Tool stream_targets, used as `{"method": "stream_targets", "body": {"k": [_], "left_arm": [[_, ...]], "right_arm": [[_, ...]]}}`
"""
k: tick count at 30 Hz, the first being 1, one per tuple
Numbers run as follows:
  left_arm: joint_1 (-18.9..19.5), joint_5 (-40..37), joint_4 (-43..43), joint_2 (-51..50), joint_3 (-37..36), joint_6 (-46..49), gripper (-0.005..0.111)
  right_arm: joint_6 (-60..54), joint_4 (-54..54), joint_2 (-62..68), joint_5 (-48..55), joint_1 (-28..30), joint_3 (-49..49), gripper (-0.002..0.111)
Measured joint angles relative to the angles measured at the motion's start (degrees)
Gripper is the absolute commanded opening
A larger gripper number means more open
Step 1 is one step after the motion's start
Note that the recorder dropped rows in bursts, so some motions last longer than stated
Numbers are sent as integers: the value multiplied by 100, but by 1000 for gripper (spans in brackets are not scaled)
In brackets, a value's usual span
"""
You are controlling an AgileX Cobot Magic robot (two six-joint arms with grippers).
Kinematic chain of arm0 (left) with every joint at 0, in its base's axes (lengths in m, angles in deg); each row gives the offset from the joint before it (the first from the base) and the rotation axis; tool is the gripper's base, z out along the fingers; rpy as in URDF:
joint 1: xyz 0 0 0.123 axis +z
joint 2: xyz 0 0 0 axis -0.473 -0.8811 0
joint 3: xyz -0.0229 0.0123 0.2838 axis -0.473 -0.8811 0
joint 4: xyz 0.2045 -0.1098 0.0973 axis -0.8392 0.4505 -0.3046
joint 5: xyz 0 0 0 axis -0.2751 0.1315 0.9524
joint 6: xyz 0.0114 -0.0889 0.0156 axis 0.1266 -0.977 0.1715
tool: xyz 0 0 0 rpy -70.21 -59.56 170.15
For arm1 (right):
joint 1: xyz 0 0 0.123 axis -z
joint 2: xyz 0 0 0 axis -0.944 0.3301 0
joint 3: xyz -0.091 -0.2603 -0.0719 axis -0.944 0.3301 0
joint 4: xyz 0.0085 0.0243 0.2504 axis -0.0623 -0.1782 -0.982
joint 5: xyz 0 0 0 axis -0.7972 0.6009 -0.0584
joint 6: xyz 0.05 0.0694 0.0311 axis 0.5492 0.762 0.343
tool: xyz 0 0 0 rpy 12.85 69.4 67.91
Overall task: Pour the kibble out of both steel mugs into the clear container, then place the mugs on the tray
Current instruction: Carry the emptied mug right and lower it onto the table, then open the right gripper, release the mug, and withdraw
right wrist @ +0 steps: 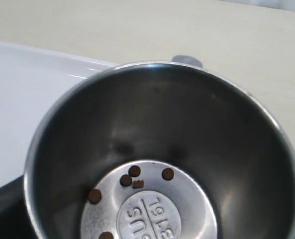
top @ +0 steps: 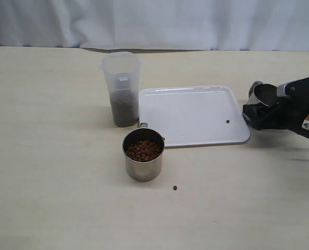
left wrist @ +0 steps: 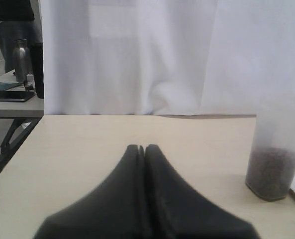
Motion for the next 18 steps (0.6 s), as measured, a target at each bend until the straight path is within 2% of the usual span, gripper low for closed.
{"method": "stream_targets", "body": {"k": [3,6,9,18], "left_arm": [[0,0,0,0,0,0,0],[0,0,0,0,0,0,0],[0,0,0,0,0,0,0],[0,0,0,0,0,0,0]], "right_arm": [[-49,-151,0,10,0,0,86],[-114,-189,0,10,0,0,98],[-128,-178,-133,112,0,0,102],[0,-178,-1212,607,0,282,101]]}}
